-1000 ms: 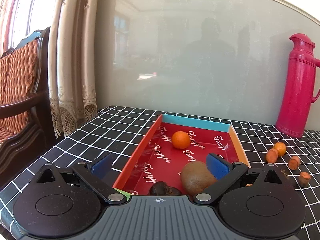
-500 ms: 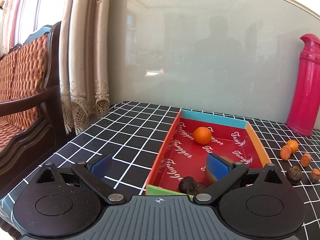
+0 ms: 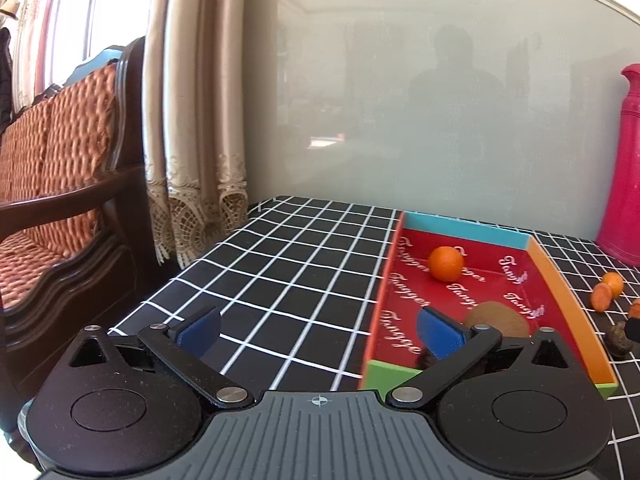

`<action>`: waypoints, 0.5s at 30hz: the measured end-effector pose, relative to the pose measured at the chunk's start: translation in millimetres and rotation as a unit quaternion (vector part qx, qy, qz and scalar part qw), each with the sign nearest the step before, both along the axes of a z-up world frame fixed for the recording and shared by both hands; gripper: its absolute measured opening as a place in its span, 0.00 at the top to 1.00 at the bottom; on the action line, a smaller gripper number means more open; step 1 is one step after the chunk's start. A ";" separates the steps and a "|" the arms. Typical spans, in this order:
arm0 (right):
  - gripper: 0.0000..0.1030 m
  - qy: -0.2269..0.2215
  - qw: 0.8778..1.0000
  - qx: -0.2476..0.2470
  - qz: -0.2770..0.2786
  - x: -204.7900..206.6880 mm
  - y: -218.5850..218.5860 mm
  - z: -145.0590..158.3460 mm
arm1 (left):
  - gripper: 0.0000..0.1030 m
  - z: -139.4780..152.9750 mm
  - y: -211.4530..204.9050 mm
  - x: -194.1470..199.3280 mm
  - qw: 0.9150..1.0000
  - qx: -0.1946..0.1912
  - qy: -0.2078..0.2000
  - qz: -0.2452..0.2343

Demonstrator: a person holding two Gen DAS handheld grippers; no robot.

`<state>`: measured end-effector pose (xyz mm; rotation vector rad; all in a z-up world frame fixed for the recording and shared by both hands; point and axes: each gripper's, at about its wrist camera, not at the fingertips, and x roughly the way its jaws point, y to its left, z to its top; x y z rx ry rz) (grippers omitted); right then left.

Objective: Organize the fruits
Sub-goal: 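Close the right gripper on the dark brown wrinkled fruit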

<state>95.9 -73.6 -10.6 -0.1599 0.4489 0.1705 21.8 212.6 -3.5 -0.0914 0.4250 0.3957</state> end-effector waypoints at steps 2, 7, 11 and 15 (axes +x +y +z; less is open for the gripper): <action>0.15 0.005 1.000 -0.002 0.001 3.0 4.0 -1.8 | 0.00 -0.6 6.4 -1.7 1.000 -0.003 0.000 0.008; 0.15 0.021 1.000 -0.007 0.002 9.7 11.8 -8.6 | 0.00 -2.8 18.3 -5.1 1.000 -0.002 -0.001 0.023; 0.16 0.042 0.999 -0.007 -0.003 17.3 13.7 -15.3 | 0.00 -3.7 26.8 -7.0 0.999 -0.004 0.000 0.033; 0.30 0.070 0.997 -0.001 -0.015 26.3 9.9 -21.0 | 0.00 -3.3 34.7 -9.7 0.999 -0.009 -0.006 0.043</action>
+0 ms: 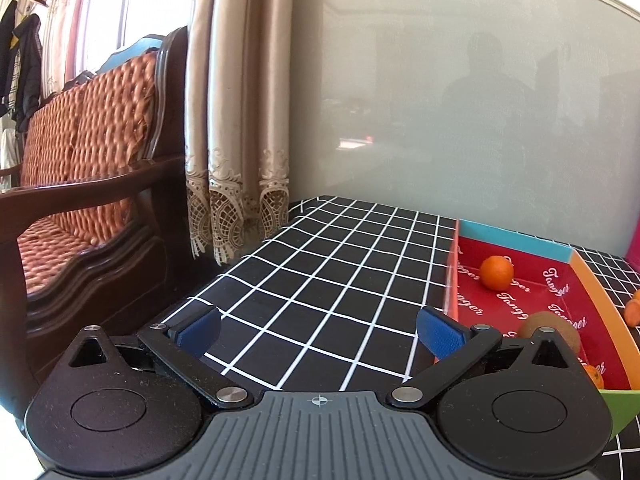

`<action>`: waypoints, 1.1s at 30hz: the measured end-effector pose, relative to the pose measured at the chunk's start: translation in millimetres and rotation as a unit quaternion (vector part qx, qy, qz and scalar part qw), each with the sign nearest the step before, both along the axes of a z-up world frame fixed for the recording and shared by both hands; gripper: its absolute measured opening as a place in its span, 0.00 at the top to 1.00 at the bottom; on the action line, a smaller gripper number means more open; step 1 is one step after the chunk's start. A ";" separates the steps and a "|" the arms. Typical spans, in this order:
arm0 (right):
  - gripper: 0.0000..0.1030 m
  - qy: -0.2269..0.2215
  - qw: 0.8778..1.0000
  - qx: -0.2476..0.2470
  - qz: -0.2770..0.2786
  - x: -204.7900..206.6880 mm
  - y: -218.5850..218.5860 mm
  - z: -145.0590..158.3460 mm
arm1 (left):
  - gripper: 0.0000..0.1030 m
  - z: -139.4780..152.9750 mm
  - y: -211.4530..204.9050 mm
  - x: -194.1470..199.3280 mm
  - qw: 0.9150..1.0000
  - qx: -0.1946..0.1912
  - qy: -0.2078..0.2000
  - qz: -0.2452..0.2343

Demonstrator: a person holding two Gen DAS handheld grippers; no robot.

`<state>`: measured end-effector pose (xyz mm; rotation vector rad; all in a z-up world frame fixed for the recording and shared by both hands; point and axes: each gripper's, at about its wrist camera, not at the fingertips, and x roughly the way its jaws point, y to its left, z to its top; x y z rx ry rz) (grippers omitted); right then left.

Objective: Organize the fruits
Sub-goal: 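Close the right gripper on the dark brown wrinkled fruit, then carry the dark brown fruit into the red box and open the right gripper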

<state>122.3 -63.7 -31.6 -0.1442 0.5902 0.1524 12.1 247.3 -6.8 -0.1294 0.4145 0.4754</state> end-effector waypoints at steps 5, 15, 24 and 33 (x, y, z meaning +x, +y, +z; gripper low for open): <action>0.44 0.029 0.999 0.024 -0.007 8.7 -8.3 -4.2 | 0.00 -1.2 8.3 -2.6 1.000 0.002 0.001 0.009; 0.61 0.022 1.000 0.017 0.005 7.6 1.9 0.4 | 0.00 -3.3 20.4 -6.5 1.000 -0.001 0.006 0.023; 0.61 -0.022 0.999 0.030 0.014 -6.4 12.4 26.2 | 0.00 -3.9 25.2 -10.7 1.000 -0.003 0.008 0.026; 0.61 -0.065 0.996 0.043 0.052 -23.6 37.8 49.8 | 0.00 -4.4 31.4 -15.4 0.999 -0.004 0.011 0.030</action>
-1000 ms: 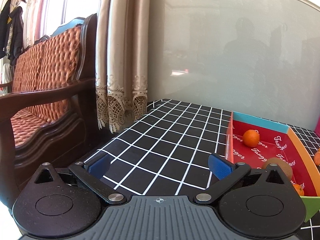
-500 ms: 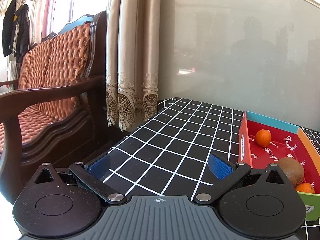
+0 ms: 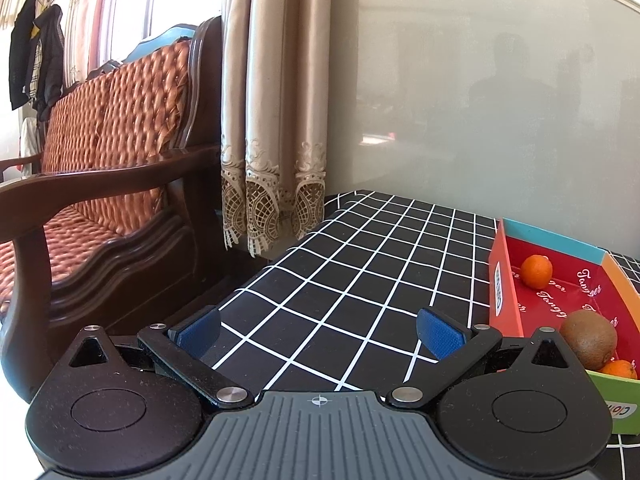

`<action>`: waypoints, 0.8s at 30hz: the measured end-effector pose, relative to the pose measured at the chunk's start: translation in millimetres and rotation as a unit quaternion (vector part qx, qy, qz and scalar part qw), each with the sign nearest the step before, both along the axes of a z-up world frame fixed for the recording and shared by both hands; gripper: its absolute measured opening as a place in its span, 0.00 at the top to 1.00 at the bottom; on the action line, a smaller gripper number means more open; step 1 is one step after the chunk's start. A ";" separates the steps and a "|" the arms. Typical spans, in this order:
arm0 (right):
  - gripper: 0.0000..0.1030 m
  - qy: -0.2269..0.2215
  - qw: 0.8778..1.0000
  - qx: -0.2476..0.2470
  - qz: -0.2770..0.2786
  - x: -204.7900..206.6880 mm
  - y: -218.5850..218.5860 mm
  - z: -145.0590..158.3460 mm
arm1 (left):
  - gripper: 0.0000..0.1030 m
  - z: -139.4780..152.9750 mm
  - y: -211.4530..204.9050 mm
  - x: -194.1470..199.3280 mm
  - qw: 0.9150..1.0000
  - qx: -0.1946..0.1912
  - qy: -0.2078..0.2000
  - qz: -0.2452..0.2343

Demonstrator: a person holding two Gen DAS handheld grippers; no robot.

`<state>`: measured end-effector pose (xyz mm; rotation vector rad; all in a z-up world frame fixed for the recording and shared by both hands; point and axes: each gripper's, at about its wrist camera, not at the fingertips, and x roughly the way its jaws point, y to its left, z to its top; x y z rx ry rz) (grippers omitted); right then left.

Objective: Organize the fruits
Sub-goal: 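Carry the dark brown fruit into the red box and open the right gripper, then withdraw the right gripper from the box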

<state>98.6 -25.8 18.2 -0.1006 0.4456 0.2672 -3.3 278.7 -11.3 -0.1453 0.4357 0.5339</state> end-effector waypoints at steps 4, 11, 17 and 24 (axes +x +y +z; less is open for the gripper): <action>0.61 -0.006 1.000 -0.001 0.020 -3.4 14.8 2.4 | 0.00 -0.3 2.3 -1.4 1.000 -0.001 0.002 0.001; 0.61 -0.010 0.998 -0.025 0.062 -10.2 44.2 -5.0 | 0.00 -1.0 9.6 -4.5 1.000 -0.003 0.004 0.006; 0.46 -0.029 0.996 -0.056 0.066 -19.6 56.8 -8.0 | 0.00 -0.4 11.2 -5.2 1.000 -0.008 0.003 0.006; 0.36 -0.039 0.997 -0.049 0.055 -19.4 46.7 -4.9 | 0.00 1.4 5.4 -3.5 1.000 -0.008 0.001 0.000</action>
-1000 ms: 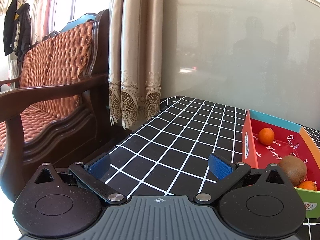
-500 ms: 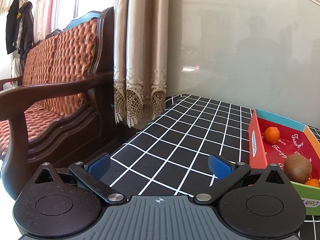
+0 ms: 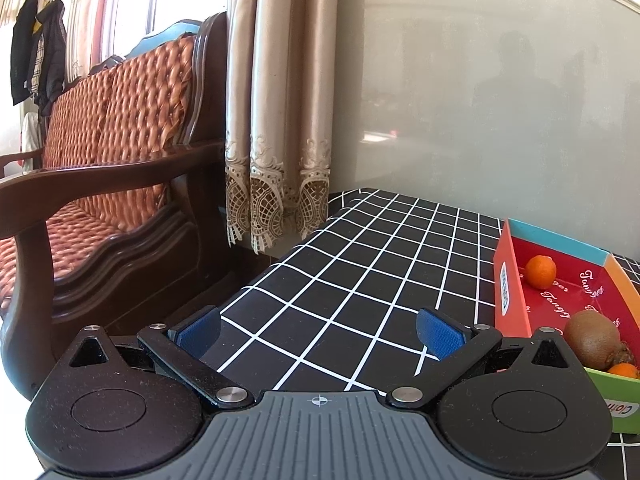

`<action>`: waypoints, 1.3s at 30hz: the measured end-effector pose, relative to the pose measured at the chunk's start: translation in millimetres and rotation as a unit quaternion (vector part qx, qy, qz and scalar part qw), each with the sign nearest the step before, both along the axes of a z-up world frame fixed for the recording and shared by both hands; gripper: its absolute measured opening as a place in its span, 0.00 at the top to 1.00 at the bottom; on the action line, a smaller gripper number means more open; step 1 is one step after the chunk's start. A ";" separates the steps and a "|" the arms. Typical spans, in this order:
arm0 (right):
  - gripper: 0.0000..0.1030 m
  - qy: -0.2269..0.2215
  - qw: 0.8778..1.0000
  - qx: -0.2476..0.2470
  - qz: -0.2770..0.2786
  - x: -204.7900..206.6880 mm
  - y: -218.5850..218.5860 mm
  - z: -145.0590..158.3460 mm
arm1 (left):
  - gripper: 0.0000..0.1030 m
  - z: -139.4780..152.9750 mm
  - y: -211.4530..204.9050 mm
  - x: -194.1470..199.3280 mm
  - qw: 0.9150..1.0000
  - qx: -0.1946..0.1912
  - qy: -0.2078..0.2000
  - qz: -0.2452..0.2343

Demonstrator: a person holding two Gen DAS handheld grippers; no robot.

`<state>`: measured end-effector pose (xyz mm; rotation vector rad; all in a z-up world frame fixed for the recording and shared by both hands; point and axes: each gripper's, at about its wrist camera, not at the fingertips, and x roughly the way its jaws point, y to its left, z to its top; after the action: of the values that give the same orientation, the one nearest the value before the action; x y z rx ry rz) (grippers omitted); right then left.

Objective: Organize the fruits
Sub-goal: 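Withdraw the right gripper from the box, then move the left gripper to the round orange chunk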

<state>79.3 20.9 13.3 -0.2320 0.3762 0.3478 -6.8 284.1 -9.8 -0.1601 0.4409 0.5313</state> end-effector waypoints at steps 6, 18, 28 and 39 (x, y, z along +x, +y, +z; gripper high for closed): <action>0.36 0.003 1.000 0.009 -0.024 3.0 -22.3 2.0 | 0.00 2.3 -9.0 4.0 1.000 0.000 -0.003 -0.006; 0.25 -0.025 0.984 0.067 -0.161 4.4 -144.7 8.3 | 0.00 10.3 -59.6 23.6 0.998 -0.006 -0.030 -0.061; 0.19 -0.012 0.964 0.087 -0.249 -1.4 -225.1 -4.0 | 0.00 18.3 -142.0 46.3 0.987 0.005 -0.037 -0.157; 0.20 -0.011 0.957 0.083 -0.278 -15.9 -276.3 -4.7 | 0.00 11.1 -242.0 67.9 0.966 0.025 -0.023 -0.256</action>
<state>63.4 -255.4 8.6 0.0402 0.3723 -0.1783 61.2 42.1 1.2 -0.0070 0.4037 0.0300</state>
